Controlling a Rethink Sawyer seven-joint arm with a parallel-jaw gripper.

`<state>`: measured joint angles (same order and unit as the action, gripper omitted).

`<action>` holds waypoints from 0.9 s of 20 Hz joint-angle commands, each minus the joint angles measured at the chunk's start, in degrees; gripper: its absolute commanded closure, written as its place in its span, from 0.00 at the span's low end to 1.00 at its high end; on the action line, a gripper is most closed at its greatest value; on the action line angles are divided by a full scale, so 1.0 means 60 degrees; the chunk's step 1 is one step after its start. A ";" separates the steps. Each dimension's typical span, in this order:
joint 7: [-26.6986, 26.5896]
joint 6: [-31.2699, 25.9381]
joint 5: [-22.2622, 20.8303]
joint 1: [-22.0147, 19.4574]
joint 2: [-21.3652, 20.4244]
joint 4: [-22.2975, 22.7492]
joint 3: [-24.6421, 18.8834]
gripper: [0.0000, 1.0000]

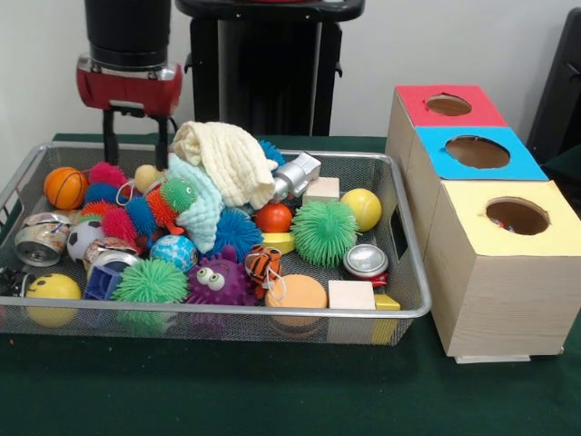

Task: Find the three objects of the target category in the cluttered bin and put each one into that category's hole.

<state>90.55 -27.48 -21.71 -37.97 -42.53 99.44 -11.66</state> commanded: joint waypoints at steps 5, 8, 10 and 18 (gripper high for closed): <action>0.0819 -0.0167 0.0277 0.0854 0.0471 0.0365 -0.0635 0.00; 0.0608 -0.0197 0.0282 0.0818 0.0673 0.0152 -0.0700 0.00; 0.0492 -0.0217 0.0254 0.0802 0.0811 -0.0034 -0.0695 0.00; 0.0273 0.0128 0.0060 0.0682 0.1656 -0.0693 -0.0841 0.00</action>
<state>90.55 -27.47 -21.42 -32.99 -38.12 99.01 -12.80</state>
